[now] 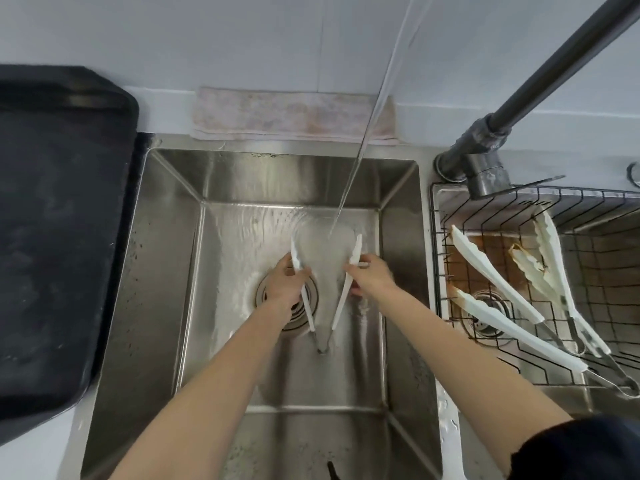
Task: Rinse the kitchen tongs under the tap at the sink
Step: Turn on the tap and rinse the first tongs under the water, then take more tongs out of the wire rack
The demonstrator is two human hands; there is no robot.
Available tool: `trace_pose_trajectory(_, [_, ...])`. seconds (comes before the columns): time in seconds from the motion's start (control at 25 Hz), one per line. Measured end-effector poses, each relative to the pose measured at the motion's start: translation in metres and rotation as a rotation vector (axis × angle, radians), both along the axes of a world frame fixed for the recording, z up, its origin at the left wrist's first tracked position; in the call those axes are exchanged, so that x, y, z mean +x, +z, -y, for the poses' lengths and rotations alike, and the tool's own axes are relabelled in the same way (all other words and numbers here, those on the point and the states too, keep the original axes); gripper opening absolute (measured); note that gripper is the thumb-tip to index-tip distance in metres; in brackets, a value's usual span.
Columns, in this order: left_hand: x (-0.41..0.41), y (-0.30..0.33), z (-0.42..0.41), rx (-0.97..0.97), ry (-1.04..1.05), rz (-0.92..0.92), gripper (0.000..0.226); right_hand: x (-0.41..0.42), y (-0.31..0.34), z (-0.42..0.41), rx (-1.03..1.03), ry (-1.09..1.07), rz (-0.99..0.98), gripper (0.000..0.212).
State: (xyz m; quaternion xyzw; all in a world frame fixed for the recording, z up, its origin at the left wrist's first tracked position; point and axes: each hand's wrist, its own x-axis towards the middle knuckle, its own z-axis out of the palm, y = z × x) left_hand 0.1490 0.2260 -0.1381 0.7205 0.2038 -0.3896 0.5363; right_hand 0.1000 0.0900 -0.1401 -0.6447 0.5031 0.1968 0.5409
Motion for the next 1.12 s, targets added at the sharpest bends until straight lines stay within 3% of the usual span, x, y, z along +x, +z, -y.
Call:
trace_pose_trajectory(0.28, [-0.005, -0.003, -0.002, -0.028, 0.059, -0.098, 0.042, -0.001, -0.010, -0.007, 0.009, 0.011, -0.026, 0.035])
trace_pose_trajectory(0.44, [-0.006, -0.001, -0.004, -0.022, -0.015, -0.105, 0.038, -0.006, -0.009, -0.011, -0.018, 0.075, -0.020, 0.014])
trace_pose_trajectory(0.56, [-0.008, 0.009, -0.005, 0.073, -0.205, 0.046, 0.040, -0.007, 0.004, -0.010, -0.056, 0.187, 0.006, 0.018])
trace_pose_trajectory(0.68, [-0.008, 0.025, -0.005, 0.154, -0.351, 0.147, 0.049, -0.009, 0.024, -0.008, -0.123, 0.281, 0.069, 0.051])
trace_pose_trajectory(0.76, [-0.005, 0.037, -0.006, 0.194, -0.480, 0.208, 0.058, -0.012, 0.040, -0.009, -0.237, 0.429, 0.116, 0.062])
trace_pose_trajectory(0.96, [0.005, 0.078, -0.009, 0.507, -1.048, 0.460, 0.062, -0.022, 0.083, 0.002, -0.464, 0.667, 0.224, 0.062])
trace_pose_trajectory(1.12, [-0.005, 0.120, -0.002, 0.631, -1.197, 0.629, 0.064, -0.037, 0.120, 0.012, -0.616, 0.761, 0.286, 0.062])
